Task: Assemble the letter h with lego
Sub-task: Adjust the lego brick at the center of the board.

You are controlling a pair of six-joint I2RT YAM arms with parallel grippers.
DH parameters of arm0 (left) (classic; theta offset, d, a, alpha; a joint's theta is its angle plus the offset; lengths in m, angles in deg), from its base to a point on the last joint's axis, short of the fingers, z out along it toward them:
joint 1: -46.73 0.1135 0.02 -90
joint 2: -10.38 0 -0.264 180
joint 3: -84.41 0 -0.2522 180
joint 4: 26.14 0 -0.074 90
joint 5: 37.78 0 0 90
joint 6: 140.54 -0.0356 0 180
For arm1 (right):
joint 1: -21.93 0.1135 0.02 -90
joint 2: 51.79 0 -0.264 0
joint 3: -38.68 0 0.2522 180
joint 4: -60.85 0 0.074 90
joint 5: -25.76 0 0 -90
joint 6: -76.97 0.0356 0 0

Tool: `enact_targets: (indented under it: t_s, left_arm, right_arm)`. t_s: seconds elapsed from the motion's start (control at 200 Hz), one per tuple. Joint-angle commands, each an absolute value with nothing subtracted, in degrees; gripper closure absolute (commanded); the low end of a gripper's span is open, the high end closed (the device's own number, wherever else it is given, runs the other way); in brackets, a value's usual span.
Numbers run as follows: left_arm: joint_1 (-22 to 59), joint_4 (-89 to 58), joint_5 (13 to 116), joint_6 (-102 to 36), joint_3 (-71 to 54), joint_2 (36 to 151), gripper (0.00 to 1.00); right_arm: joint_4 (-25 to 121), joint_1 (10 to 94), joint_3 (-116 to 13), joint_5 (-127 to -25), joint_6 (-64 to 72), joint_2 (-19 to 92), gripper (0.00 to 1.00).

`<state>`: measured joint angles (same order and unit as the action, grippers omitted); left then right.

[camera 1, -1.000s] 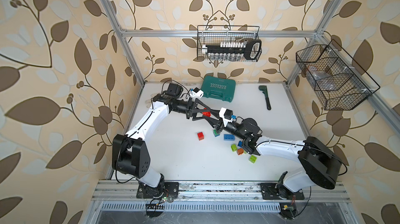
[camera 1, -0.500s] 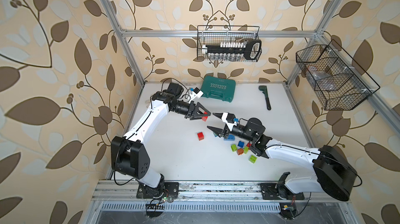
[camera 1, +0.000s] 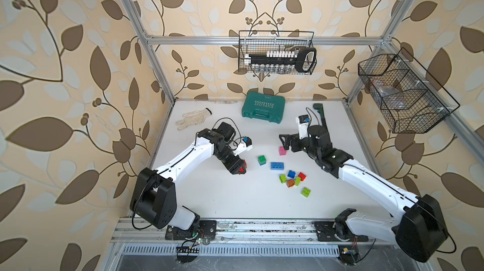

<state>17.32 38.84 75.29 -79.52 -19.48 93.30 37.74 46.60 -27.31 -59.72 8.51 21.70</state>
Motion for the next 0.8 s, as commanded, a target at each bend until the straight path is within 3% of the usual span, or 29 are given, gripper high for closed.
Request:
enact_targets:
  t_s: [0.0,0.305,0.625,0.795]
  left_arm:
    - [11.29,34.20,65.39,-83.31,-21.06,91.92,0.45]
    - [-4.40,18.72,53.80,-86.20,-31.39,97.77,0.45]
    - [-5.50,12.11,47.85,-88.61,-31.03,105.56,0.42]
    - [-5.55,10.50,45.13,-90.00,-29.97,108.75,0.31]
  right_arm:
    - [21.95,45.83,-30.26,-62.35,18.23,26.55,0.02]
    - [16.15,44.51,-32.39,-59.62,21.59,31.03,0.02]
    - [8.63,44.34,-32.94,-60.24,21.72,30.28,0.02]
    - [5.07,44.30,-32.86,-60.65,22.82,29.27,0.02]
